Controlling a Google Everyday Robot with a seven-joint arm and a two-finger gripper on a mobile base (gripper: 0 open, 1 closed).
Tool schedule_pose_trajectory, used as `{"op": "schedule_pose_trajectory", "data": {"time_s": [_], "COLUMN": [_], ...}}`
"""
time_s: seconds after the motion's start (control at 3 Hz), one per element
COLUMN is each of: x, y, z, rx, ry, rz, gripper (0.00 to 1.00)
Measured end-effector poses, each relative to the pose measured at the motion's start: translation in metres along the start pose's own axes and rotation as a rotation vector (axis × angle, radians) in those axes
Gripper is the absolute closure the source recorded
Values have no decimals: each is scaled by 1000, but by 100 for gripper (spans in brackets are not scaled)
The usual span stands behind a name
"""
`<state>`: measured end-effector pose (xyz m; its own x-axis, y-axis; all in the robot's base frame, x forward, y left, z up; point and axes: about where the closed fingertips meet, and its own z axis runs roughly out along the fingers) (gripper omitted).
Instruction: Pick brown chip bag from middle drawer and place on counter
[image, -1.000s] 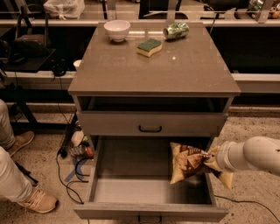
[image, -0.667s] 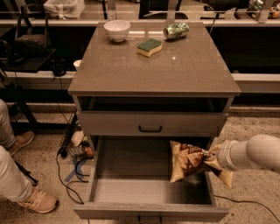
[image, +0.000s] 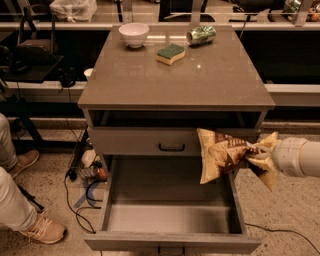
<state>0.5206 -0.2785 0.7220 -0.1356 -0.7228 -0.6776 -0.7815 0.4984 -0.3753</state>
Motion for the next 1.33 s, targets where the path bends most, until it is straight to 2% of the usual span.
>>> {"op": "schedule_pose_trajectory", "data": {"time_s": [0.33, 0.67, 1.0, 1.33], "x": [-50, -49, -57, -82], "y": [-13, -13, -22, -50], "z": [-38, -38, -45, -71], "rx": [66, 65, 84, 148], "ry": [-88, -88, -122, -186], "rz": [-86, -85, -73, -40], "gripper": [100, 100, 100, 100]}}
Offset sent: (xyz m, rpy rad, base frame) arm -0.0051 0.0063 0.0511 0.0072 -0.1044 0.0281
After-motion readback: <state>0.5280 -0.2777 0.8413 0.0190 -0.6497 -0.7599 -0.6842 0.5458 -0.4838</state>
